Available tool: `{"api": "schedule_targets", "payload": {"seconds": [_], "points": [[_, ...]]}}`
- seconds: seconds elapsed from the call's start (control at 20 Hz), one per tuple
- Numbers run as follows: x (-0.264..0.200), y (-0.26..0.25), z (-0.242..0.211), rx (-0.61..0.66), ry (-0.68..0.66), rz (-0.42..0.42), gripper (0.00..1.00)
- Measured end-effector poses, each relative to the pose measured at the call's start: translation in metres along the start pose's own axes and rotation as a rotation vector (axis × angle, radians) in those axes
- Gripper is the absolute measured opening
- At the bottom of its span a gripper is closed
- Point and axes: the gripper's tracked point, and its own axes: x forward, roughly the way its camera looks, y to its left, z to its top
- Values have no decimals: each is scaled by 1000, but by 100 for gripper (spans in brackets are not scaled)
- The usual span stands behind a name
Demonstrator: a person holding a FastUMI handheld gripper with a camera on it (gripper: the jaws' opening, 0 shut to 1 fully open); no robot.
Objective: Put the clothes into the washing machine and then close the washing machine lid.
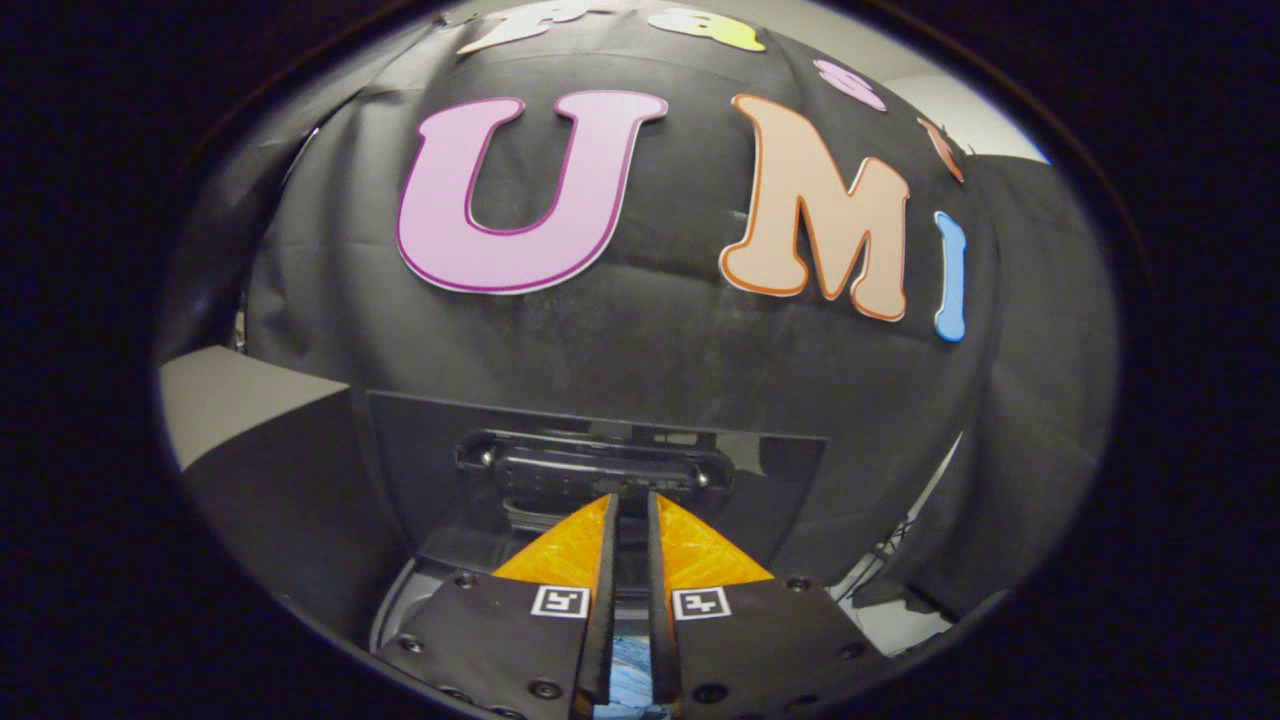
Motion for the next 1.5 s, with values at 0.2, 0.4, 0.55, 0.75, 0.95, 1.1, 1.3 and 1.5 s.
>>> {"api": "schedule_targets", "payload": {"seconds": [0.2, 0.4, 0.55, 0.75, 0.95, 1.1, 1.3, 1.5], "points": [[12, 7, 20, 35, -4, 25, 36], [25, 14, 52, 48, -46, 32, 46], [40, 25, 68, 59, -60, 45, 66], [64, 37, 71, 45, -50, 39, 92], [85, 43, 50, 42, 15, 41, 98], [88, 44, 45, 74, 34, 50, 98], [87, 46, 41, 100, 53, 65, 97], [85, 47, 41, 99, 44, 73, 97]]}}
